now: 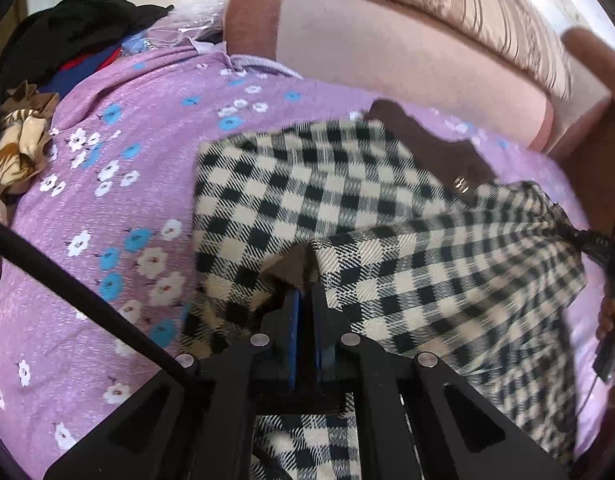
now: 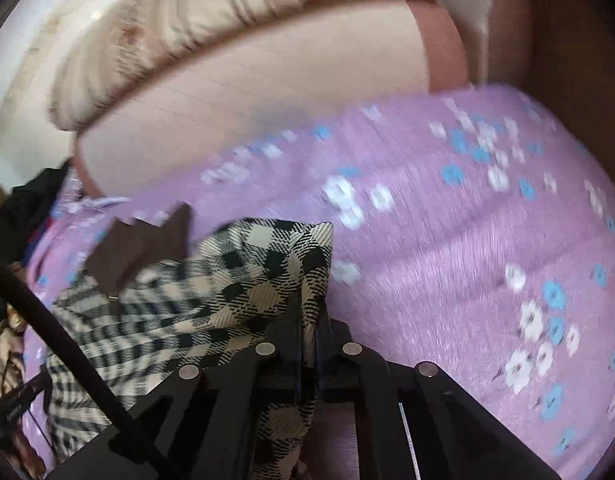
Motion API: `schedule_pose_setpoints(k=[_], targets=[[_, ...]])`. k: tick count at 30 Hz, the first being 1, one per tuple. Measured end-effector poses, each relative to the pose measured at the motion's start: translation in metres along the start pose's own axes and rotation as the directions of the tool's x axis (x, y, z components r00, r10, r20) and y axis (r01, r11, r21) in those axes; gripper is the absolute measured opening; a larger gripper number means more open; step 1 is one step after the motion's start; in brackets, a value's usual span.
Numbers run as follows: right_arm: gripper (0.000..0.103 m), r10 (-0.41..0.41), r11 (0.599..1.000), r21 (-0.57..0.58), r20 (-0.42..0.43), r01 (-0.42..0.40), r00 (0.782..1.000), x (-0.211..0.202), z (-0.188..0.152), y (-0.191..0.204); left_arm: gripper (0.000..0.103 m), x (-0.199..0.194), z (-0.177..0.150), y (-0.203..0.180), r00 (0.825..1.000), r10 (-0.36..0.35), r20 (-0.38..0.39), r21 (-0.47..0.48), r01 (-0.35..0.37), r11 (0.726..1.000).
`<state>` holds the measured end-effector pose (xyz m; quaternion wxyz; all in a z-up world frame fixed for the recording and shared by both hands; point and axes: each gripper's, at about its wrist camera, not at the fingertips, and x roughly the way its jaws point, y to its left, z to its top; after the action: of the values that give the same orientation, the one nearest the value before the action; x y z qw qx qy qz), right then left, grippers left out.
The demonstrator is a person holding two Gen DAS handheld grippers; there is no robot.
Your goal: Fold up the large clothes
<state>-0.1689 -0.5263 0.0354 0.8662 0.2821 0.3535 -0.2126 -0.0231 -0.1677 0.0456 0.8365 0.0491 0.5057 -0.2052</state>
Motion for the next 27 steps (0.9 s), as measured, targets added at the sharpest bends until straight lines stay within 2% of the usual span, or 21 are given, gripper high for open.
schedule_pose_setpoints(k=[2, 3, 4, 5, 6, 7, 8, 11, 13, 14, 16, 17, 18, 19, 20, 21, 23, 25, 26, 27], targets=[[0.005, -0.035, 0.999, -0.007, -0.033, 0.035, 0.999, 0.012, -0.005, 0.003, 0.006, 0.011, -0.001, 0.001, 1.0, 0.019, -0.016, -0.007, -0.019, 1.0], [0.008, -0.024, 1.0, 0.001, -0.037, 0.024, 0.999, 0.011, -0.005, 0.004, 0.006, 0.013, -0.002, 0.005, 1.0, 0.01, -0.018, -0.027, -0.011, 1.0], [0.009, 0.024, 0.999, 0.044, -0.042, -0.022, 0.999, 0.002, -0.005, -0.001, 0.006, 0.013, -0.001, 0.008, 1.0, 0.001, -0.016, -0.04, -0.001, 0.999], [0.031, 0.062, 0.995, 0.076, -0.048, -0.059, 0.997, -0.005, -0.005, -0.006, 0.009, 0.01, 0.0, 0.01, 1.0, -0.003, -0.014, -0.051, 0.002, 0.999], [0.068, 0.103, 0.99, 0.107, -0.054, -0.097, 0.993, -0.015, -0.006, -0.012, 0.014, 0.008, 0.001, 0.012, 1.0, -0.001, -0.009, -0.055, 0.0, 0.998], [0.081, 0.136, 0.983, 0.135, -0.052, -0.128, 0.989, -0.025, -0.01, -0.017, 0.016, 0.006, 0.002, 0.012, 1.0, 0.003, -0.001, -0.058, -0.003, 0.998], [0.086, 0.159, 0.977, 0.15, -0.044, -0.151, 0.986, -0.037, -0.017, -0.021, 0.021, 0.004, 0.002, 0.013, 1.0, 0.007, 0.009, -0.061, -0.007, 0.998], [0.085, 0.211, 0.974, 0.102, -0.114, -0.2, 0.971, -0.043, -0.039, -0.014, 0.034, 0.005, 0.002, 0.011, 1.0, 0.005, 0.013, -0.066, -0.004, 0.998], [0.066, 0.176, 0.984, 0.043, -0.156, -0.171, 0.972, -0.032, -0.054, -0.005, 0.039, 0.008, -0.002, 0.007, 1.0, 0.021, 0.006, -0.044, -0.021, 0.999], [0.033, 0.151, 0.988, 0.004, -0.194, -0.153, 0.969, -0.021, -0.062, 0.0, 0.041, 0.01, -0.003, 0.004, 0.999, 0.032, 0.002, -0.026, -0.032, 0.999], [0.018, 0.101, 0.992, -0.056, -0.205, -0.114, 0.974, -0.019, -0.07, 0.007, 0.043, 0.009, -0.009, -0.003, 0.998, 0.059, 0.007, 0.017, -0.059, 0.998], [0.011, 0.032, 0.991, -0.122, -0.205, -0.058, 0.978, -0.023, -0.074, 0.01, 0.047, 0.008, -0.009, -0.005, 0.998, 0.069, 0.009, 0.03, -0.07, 0.997], [0.005, -0.003, 0.986, -0.161, -0.202, -0.03, 0.979, -0.025, -0.077, 0.011, 0.057, 0.008, -0.01, -0.006, 0.997, 0.076, 0.007, 0.035, -0.076, 0.996], [0.005, -0.037, 0.985, -0.17, -0.204, 0.002, 0.978, -0.024, -0.079, 0.006, 0.061, 0.008, -0.011, -0.005, 0.997, 0.079, 0.005, 0.034, -0.079, 0.996], [0.005, -0.029, 0.991, -0.136, -0.205, 0.001, 0.978, -0.025, -0.08, -0.002, 0.062, 0.009, -0.011, -0.005, 0.997, 0.078, 0.003, 0.029, -0.078, 0.996], [0.005, 0.017, 0.997, -0.075, -0.202, -0.033, 0.979, -0.029, -0.079, -0.011, 0.062, 0.01, -0.011, -0.004, 0.997, 0.078, 0.001, 0.02, -0.078, 0.997], [0.008, 0.05, 0.999, 0.007, -0.153, -0.05, 0.987, -0.043, -0.072, -0.02, 0.062, 0.006, -0.01, -0.002, 0.998, 0.07, 0.005, 0.001, -0.07, 0.998], [0.043, 0.121, 0.991, 0.072, -0.101, -0.114, 0.987, -0.058, -0.066, -0.02, 0.062, -0.001, -0.008, 0.002, 0.998, 0.052, 0.022, -0.029, -0.051, 0.998], [0.072, 0.16, 0.984, 0.093, -0.088, -0.152, 0.983, -0.061, -0.064, -0.018, 0.062, -0.004, -0.009, 0.002, 0.998, 0.049, 0.03, -0.036, -0.048, 0.998], [0.076, 0.206, 0.974, 0.115, -0.074, -0.197, 0.976, -0.062, -0.061, -0.015, 0.062, -0.007, -0.008, 0.003, 0.998, 0.05, 0.041, -0.044, -0.048, 0.998]])
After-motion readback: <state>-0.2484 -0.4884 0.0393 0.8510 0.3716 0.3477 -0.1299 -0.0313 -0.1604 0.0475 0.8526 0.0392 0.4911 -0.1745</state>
